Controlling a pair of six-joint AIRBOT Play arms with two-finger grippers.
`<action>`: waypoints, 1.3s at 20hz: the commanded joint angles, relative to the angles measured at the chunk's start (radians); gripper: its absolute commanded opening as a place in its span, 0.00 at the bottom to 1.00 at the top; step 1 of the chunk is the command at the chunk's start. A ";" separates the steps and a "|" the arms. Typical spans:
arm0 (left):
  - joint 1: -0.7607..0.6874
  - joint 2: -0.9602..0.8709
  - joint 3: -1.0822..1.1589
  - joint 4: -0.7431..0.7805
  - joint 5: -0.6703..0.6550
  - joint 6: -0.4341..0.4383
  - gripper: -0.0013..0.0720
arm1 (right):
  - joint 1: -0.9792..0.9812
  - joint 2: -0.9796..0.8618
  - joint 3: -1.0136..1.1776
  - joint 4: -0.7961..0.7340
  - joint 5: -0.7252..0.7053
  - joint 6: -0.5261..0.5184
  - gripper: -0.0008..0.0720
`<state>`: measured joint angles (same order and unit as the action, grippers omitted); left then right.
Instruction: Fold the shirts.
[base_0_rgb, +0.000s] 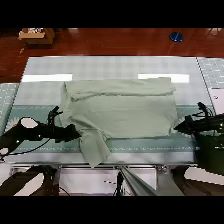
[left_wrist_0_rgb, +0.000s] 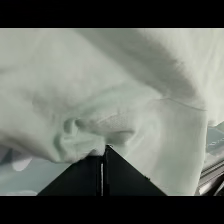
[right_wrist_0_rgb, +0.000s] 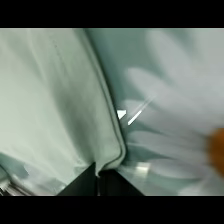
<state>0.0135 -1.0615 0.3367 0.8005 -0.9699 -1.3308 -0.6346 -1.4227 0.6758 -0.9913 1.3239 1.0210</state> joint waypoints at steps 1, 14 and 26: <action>0.005 0.021 0.079 -0.017 -0.027 0.026 0.05 | 0.156 0.008 0.037 0.021 0.032 -0.068 0.05; 0.073 -0.093 0.559 -0.027 0.066 0.050 0.05 | 0.315 0.013 0.528 0.161 -0.409 0.103 0.05; 0.073 -0.608 1.030 -0.091 -0.010 0.119 0.05 | 0.430 -0.159 0.528 0.227 -0.729 0.104 0.05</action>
<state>0.0860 -1.5593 1.2621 0.7132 -0.9333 -1.2160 -0.2268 -1.5417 1.2026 -0.7708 0.6773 1.1236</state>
